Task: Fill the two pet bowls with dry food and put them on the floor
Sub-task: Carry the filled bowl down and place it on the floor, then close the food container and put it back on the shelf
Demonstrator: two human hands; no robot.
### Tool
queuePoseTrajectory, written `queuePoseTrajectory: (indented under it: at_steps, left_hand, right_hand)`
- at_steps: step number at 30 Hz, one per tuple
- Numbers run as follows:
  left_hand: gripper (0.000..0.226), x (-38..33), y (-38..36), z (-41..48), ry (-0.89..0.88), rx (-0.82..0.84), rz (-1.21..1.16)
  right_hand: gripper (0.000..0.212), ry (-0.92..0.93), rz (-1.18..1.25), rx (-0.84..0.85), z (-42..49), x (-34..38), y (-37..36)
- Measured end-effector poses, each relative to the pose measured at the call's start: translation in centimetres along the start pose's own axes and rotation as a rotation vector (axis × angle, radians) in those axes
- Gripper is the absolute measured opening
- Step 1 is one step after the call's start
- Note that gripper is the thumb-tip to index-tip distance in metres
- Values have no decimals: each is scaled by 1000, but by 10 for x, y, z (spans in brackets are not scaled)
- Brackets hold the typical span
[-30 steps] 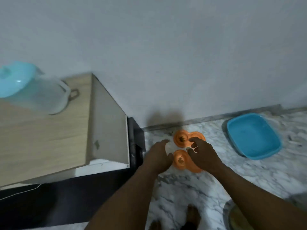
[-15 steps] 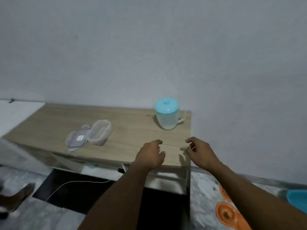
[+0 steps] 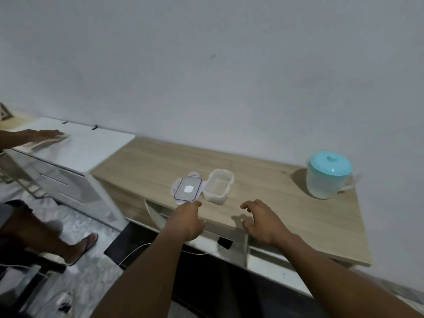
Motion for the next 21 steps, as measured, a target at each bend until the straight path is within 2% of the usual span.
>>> queuePoseTrajectory:
  at_steps: [8, 12, 21]
  left_hand:
    - [66, 40, 3, 58, 3, 97, 97]
    - [68, 63, 10, 88, 26, 114, 141]
    - [71, 115, 8, 154, -38, 183, 210]
  right_hand:
    - [44, 96, -143, -43, 90, 38, -12]
    - [42, 231, -274, -90, 124, 76, -20]
    - [50, 319, -560, 25, 189, 106, -73]
Point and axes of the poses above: each hand's wrist, its own z-axis towards the middle knuckle, its own y-axis out of the back of the hand, x = y × z, the point moved 10 cm from there along z, towards the middle knuckle, and after that the axes turned 3 degrees about x, right-handed, at the moved point
